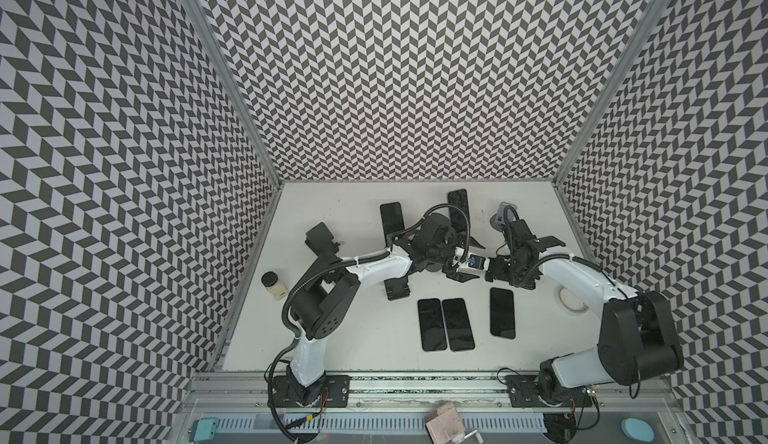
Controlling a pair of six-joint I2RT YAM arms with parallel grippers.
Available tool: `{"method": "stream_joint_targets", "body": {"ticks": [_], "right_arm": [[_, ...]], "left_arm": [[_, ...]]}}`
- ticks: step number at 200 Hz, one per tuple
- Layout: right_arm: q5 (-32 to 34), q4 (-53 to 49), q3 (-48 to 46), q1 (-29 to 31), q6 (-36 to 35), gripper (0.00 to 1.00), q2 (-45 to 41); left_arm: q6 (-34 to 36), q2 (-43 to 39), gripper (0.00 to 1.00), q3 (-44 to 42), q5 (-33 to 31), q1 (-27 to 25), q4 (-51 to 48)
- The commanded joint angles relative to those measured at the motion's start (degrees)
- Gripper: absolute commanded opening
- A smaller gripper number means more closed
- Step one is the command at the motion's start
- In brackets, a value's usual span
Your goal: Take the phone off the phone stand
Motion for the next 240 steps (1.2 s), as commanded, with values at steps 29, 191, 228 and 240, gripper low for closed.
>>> {"method": "stream_joint_targets", "body": {"ticks": [29,191,228,240], "right_arm": [[0.5,-3.2,6.0,0.8,1.5,0.94,-3.5],[4.5,6.5,21.9,23.5,7.5,0.92,0.9],[4.5,5.5,28.1,26.9,7.3,0.94,6.2],[5.3,5.0,30.0,28.1,7.7,0.94,7.8]], "left_arm": [[-7.8,-11.2,0.83,-4.9,0.0,0.4,1.3],[-38.5,-61.9,0.84,-28.9,-15.8,-2.1,-8.3],[-45.8,-72.0,0.84,-30.4,-19.7,-2.1,-15.1],[-48.3,-74.2,0.84,-30.1,-21.0,-2.1,-16.7]]}}
